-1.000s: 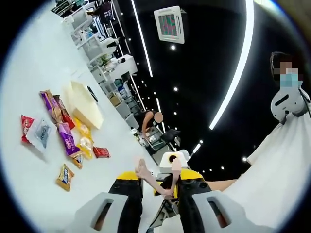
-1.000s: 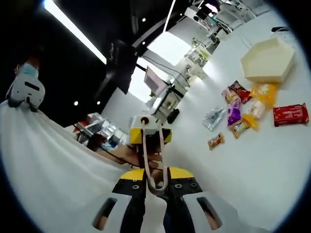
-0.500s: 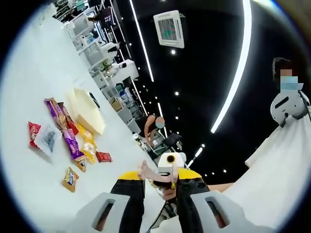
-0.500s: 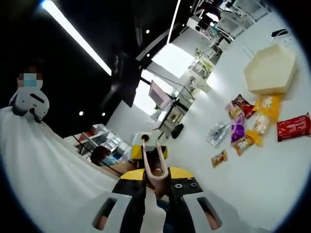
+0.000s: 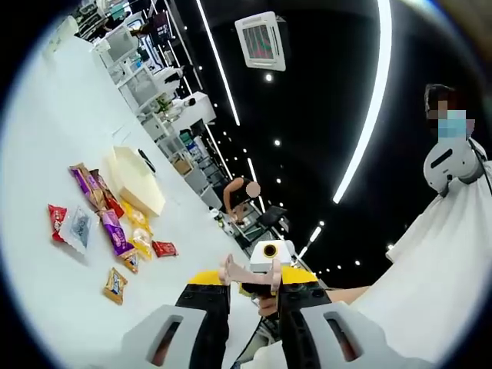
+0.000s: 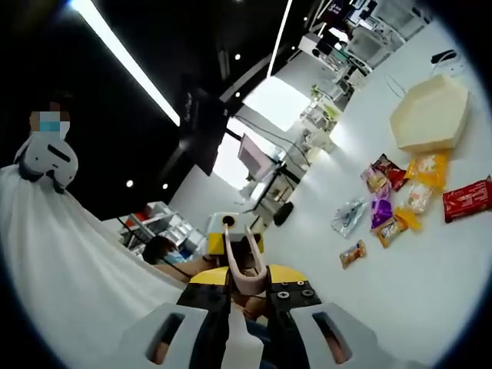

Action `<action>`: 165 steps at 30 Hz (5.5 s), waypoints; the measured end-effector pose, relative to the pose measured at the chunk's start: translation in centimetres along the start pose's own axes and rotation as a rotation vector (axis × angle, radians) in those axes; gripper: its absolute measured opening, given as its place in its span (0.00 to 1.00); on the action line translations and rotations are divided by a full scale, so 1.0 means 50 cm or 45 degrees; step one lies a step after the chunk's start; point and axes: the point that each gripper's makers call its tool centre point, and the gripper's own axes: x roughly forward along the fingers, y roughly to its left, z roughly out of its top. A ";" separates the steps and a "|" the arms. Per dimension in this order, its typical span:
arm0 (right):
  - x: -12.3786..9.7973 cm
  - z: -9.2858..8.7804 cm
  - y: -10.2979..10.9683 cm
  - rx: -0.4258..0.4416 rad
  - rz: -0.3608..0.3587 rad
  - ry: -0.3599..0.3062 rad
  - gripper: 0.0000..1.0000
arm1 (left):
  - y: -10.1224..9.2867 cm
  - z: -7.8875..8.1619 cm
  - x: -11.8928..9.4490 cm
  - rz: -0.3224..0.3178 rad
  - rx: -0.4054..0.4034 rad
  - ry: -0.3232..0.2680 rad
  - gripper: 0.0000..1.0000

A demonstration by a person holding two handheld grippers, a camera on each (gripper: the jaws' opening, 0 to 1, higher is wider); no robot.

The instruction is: Place the target food into the container with the food tongs after gripping and lifting it, then release it inside without dropping or visibly crushing the food.

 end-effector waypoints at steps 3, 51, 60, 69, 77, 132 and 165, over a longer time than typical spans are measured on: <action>-0.004 0.010 -0.001 0.071 -0.005 -0.060 0.17 | 0.003 0.003 0.009 -0.002 -0.018 -0.036 0.22; -0.048 0.027 0.025 0.271 0.074 -0.004 0.16 | -0.022 -0.016 0.030 -0.062 -0.012 -0.051 0.35; -0.043 0.025 0.028 0.244 0.065 0.026 0.16 | -0.018 0.000 0.012 -0.042 -0.007 -0.046 0.34; -0.049 0.035 0.032 0.106 0.035 -0.029 0.16 | -0.020 -0.026 0.014 -0.027 0.040 0.037 0.24; -0.052 0.050 0.018 0.071 0.003 -0.106 0.18 | -0.036 -0.030 0.016 -0.062 0.005 0.053 0.12; 0.010 0.052 0.054 0.021 0.032 -0.160 0.44 | -0.079 -0.034 0.082 -0.164 -0.059 -0.083 0.10; -0.008 0.076 0.069 0.135 0.091 -0.242 0.23 | -0.079 -0.003 0.044 -0.163 -0.136 -0.162 0.37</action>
